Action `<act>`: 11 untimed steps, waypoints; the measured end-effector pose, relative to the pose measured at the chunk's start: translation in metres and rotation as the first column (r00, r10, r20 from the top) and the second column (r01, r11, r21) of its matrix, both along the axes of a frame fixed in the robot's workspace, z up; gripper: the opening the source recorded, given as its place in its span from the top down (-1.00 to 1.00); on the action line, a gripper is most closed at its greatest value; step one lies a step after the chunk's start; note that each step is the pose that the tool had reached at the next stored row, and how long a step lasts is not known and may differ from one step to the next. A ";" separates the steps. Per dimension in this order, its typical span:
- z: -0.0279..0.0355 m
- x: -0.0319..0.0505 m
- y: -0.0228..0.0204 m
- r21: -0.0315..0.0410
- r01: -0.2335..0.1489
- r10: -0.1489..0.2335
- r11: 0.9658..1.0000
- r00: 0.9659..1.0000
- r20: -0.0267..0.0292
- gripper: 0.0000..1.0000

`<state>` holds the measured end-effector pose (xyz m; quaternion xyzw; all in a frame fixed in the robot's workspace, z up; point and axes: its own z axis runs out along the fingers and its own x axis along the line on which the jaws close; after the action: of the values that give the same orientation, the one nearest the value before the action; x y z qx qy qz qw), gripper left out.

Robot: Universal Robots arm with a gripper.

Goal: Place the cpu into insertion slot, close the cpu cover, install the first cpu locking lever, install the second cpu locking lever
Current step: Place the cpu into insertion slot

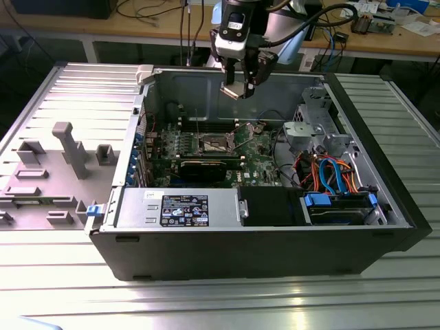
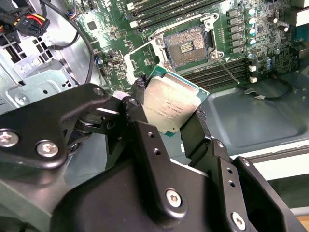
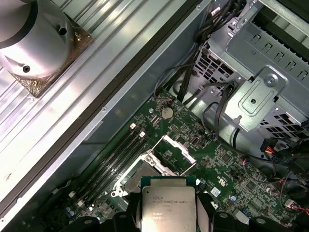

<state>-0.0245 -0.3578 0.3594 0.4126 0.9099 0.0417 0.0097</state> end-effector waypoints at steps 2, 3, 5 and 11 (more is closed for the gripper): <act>-0.0002 0.0000 0.0000 0.000 0.023 -0.023 1.000 1.000 0.000 -0.08; -0.0003 0.0000 0.0000 0.000 0.034 -0.034 0.999 0.999 0.000 -0.08; -0.0007 0.0000 0.0000 0.000 0.075 -0.075 0.997 0.997 0.000 -0.08; -0.0023 0.0000 0.0000 0.000 0.183 -0.183 0.983 0.983 0.000 -0.08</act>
<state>-0.0245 -0.3578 0.3572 0.4943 0.8682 0.0405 0.0135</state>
